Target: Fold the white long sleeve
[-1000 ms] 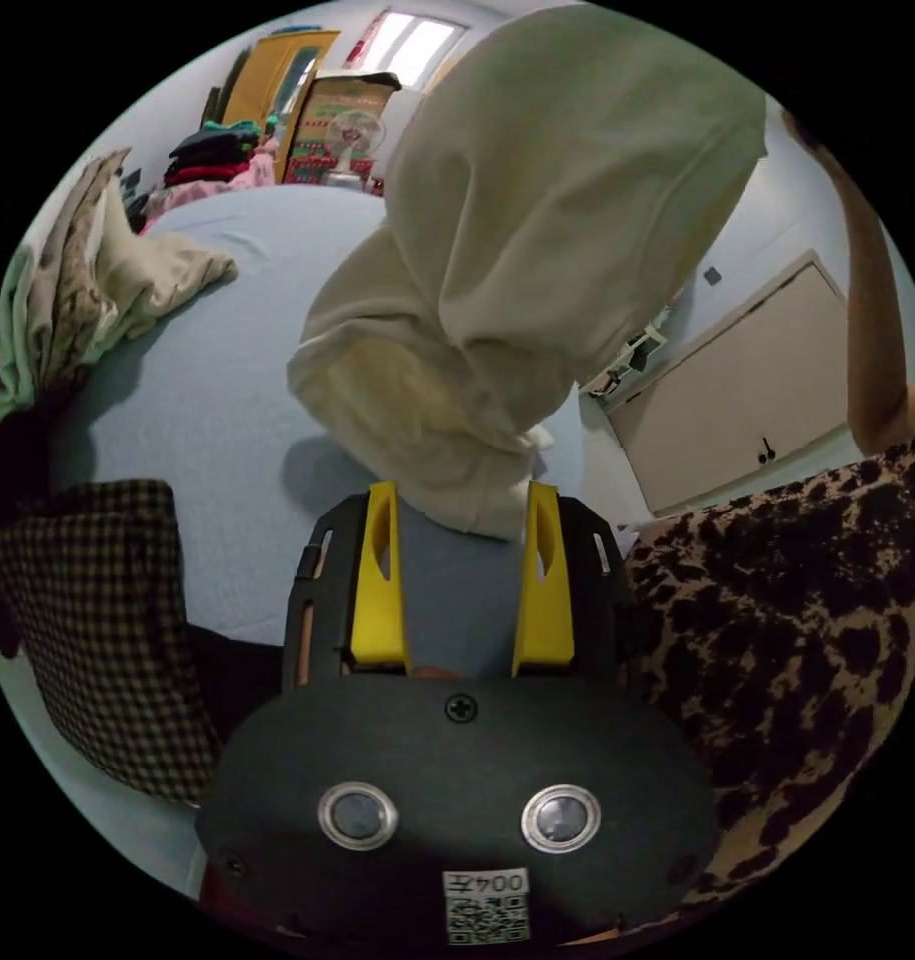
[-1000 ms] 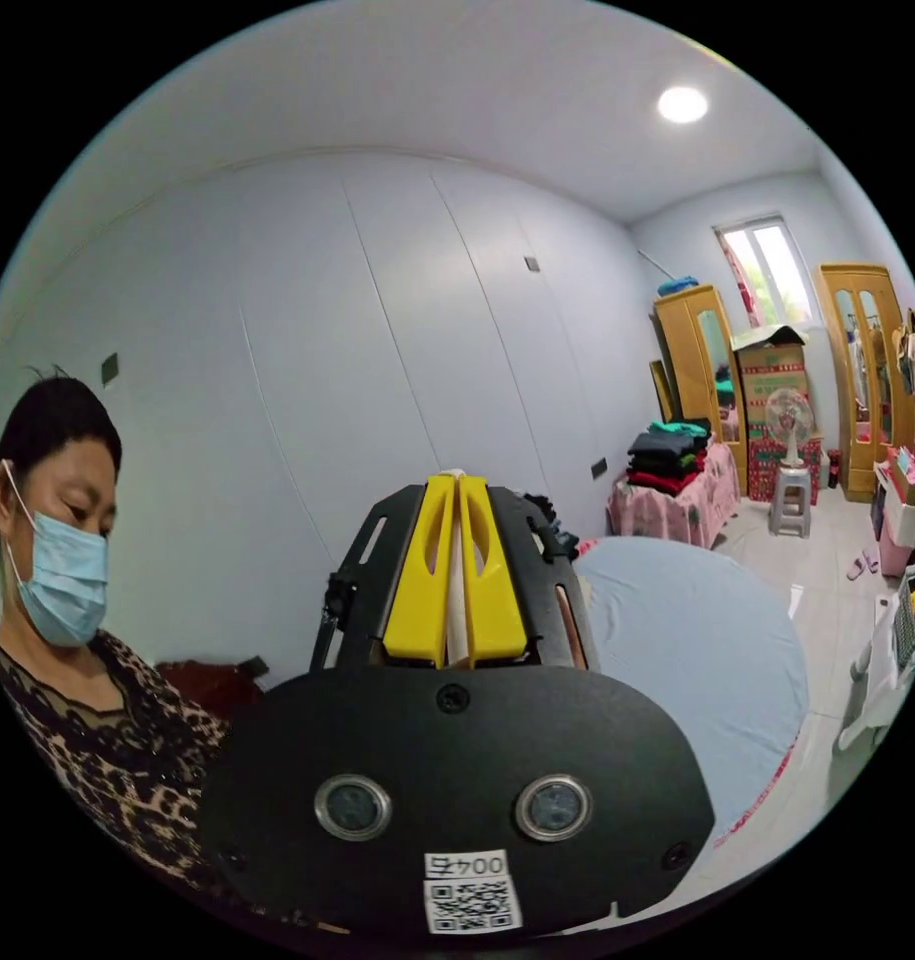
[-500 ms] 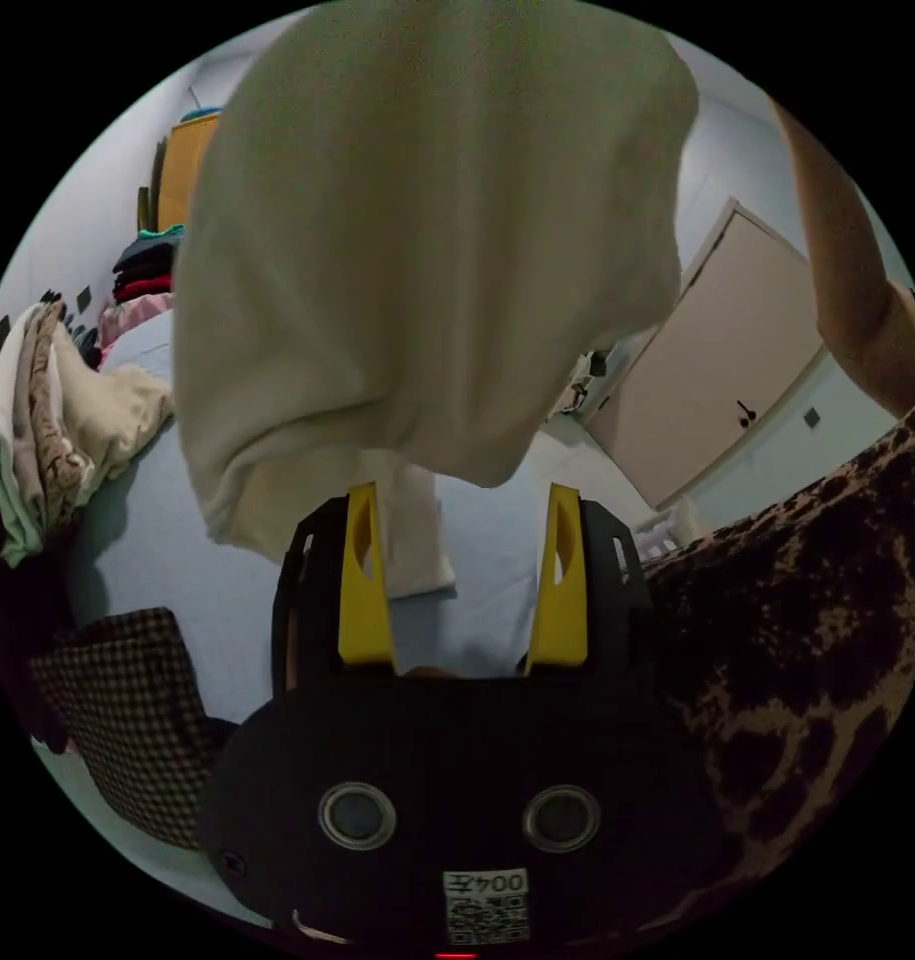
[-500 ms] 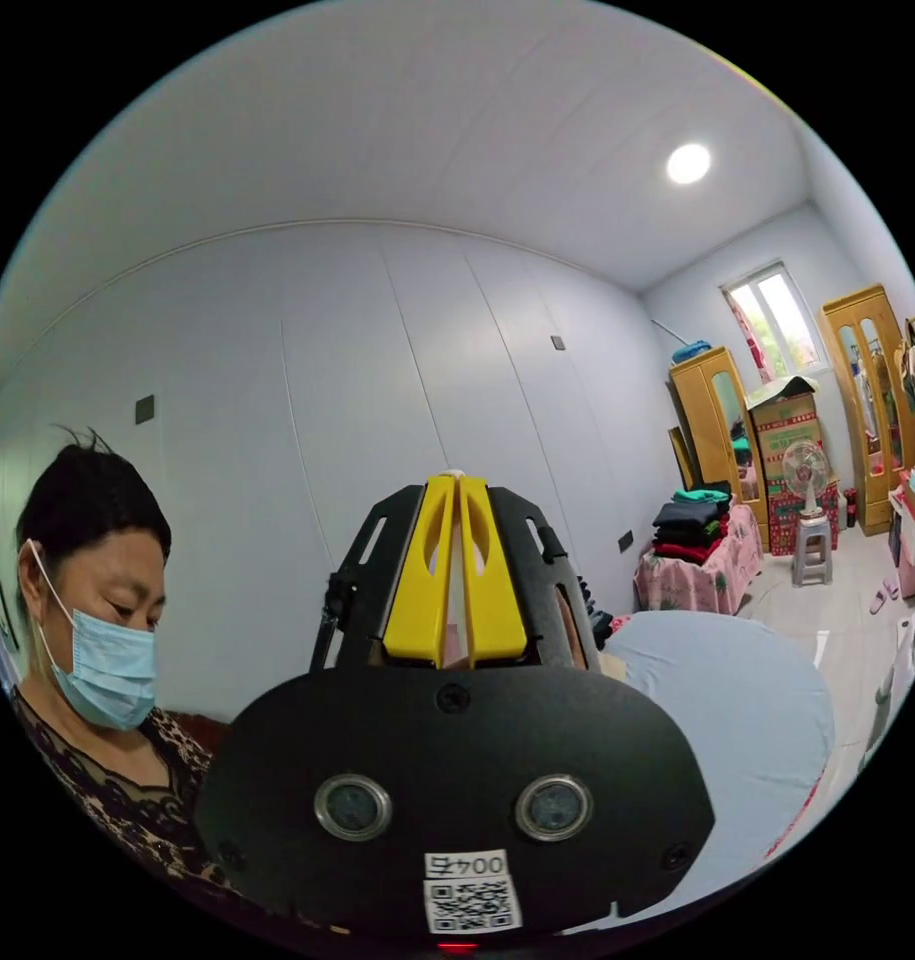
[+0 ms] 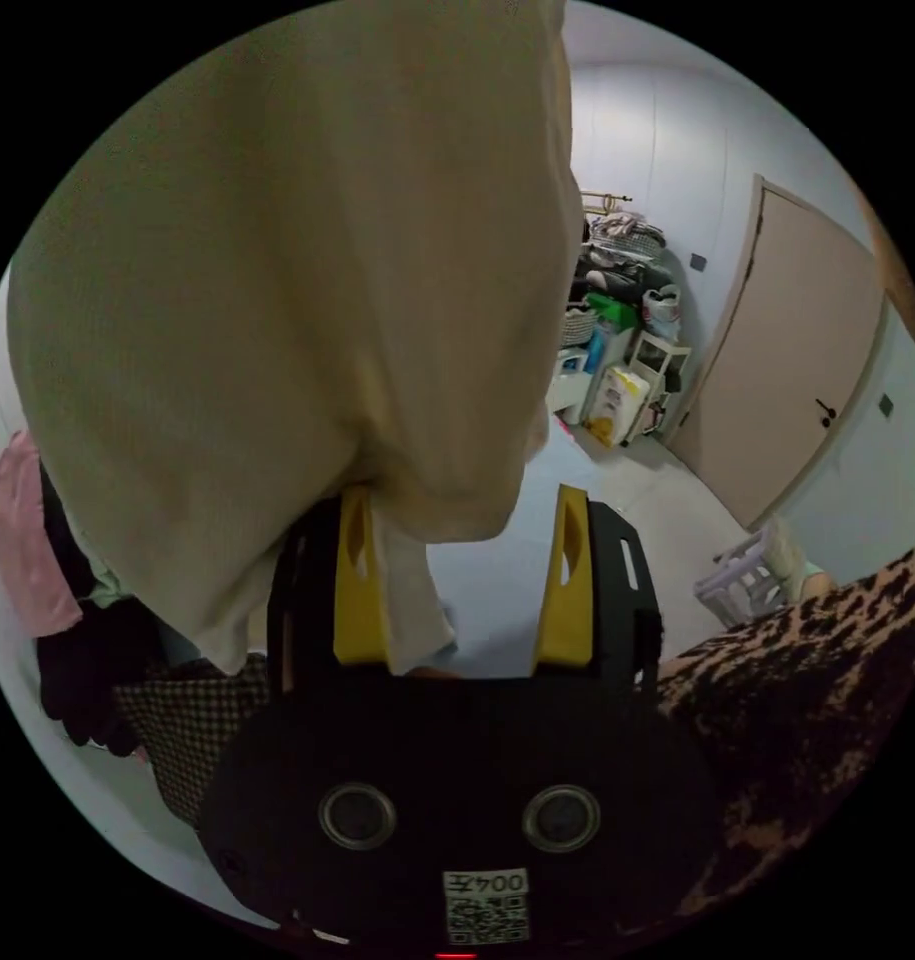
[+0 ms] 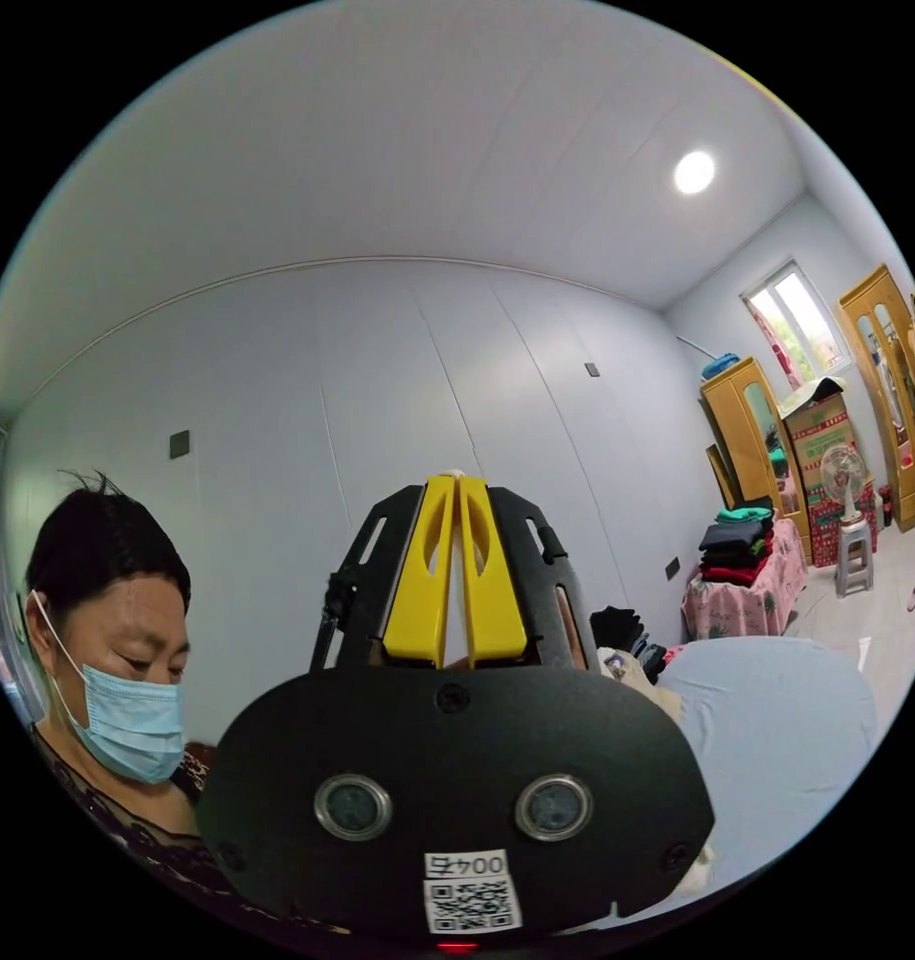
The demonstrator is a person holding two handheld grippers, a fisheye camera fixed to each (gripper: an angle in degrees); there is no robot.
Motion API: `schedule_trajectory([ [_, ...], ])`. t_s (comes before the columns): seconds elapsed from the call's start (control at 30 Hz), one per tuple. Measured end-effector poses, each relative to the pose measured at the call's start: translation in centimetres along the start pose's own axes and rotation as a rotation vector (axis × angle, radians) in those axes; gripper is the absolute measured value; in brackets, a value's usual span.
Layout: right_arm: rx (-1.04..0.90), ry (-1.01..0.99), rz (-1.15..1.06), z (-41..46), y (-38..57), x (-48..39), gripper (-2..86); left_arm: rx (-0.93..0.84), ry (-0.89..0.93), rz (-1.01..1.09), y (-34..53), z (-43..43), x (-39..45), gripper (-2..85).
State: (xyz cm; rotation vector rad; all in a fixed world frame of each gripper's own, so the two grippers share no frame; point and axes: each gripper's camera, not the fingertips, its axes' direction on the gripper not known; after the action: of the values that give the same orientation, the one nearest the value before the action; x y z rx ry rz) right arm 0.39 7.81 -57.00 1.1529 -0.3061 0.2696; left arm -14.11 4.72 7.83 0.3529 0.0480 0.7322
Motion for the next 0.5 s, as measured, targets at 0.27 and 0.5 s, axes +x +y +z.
schedule_trajectory([
  [0.27,0.06,0.091,-0.06,-3.1,-0.9,-0.6,-0.8,0.073,-0.132,-0.058,1.2,-4.6,-3.6,6.5],
  [0.5,0.12,0.299,-0.153,-9.3,-1.4,1.4,-0.8,0.26,0.06,-0.202,5.2,-15.5,-12.0,0.5],
])
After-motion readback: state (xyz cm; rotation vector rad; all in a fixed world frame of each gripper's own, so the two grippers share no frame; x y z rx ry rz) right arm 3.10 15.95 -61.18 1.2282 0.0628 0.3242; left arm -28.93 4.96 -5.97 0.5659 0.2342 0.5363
